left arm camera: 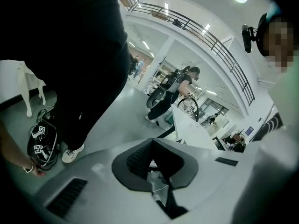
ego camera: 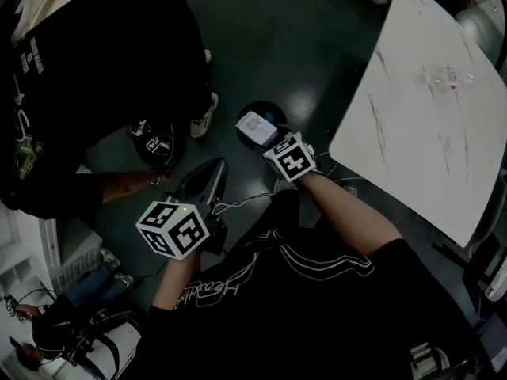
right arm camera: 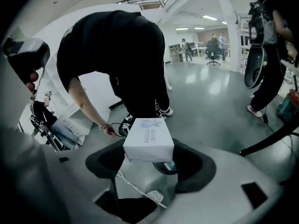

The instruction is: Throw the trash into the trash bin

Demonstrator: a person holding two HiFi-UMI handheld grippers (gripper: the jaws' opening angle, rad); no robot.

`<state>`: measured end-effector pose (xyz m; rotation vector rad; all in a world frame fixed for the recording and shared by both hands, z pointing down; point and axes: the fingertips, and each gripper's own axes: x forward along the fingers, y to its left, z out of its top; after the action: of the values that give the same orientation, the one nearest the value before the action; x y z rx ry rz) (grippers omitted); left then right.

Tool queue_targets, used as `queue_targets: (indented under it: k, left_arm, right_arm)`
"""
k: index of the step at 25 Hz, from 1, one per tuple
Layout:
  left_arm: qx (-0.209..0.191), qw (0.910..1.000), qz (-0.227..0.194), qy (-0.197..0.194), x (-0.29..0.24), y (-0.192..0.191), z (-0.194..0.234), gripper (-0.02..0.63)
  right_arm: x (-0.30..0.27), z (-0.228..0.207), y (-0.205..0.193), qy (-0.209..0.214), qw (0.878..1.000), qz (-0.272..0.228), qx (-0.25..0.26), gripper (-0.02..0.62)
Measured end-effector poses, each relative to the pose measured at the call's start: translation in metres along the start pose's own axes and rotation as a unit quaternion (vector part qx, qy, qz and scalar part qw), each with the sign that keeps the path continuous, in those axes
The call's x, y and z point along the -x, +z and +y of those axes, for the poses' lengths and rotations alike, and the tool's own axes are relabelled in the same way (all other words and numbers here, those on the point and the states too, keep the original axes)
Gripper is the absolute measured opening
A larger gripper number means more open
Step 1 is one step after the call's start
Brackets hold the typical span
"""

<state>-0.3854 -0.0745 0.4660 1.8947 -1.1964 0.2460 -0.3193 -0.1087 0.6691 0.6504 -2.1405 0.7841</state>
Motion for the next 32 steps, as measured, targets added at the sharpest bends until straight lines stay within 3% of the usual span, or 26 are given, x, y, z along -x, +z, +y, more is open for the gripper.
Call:
queue_targets:
  k: [4, 7, 12, 17, 25, 28, 32]
  left_arm:
    - [0.0, 0.9999, 0.013, 0.003, 0.001, -0.012, 0.005, 0.006]
    - [0.006, 0.9998, 0.019, 0.004, 0.001, -0.02, 0.005, 0.006]
    - [-0.001, 0.9998, 0.02, 0.007, 0.0, -0.024, 0.002, 0.006]
    - [-0.005, 0.9998, 0.019, 0.008, -0.002, -0.025, -0.003, 0.006]
    - [-0.021, 0.9997, 0.013, -0.007, -0.013, -0.016, -0.027, 0.006]
    - [-0.033, 0.9992, 0.012, -0.019, -0.024, -0.011, -0.043, 0.006]
    - [-0.046, 0.9982, 0.011, -0.037, -0.036, -0.005, -0.071, 0.006]
  right_arm:
    - [-0.027, -0.013, -0.026, -0.002, 0.999, 0.029, -0.027, 0.347]
    - [-0.035, -0.012, -0.019, 0.016, 0.998, 0.013, -0.057, 0.347]
    - [-0.048, -0.02, -0.018, 0.002, 0.995, -0.008, -0.099, 0.351]
    - [-0.042, -0.011, -0.034, 0.021, 0.995, 0.003, -0.1, 0.351]
    - [-0.001, 0.014, -0.03, 0.07, 0.99, -0.044, -0.113, 0.35]
    - [0.032, 0.03, -0.023, 0.095, 0.989, -0.068, -0.085, 0.35]
    - [0.095, 0.056, -0.001, 0.155, 0.977, -0.129, -0.069, 0.348]
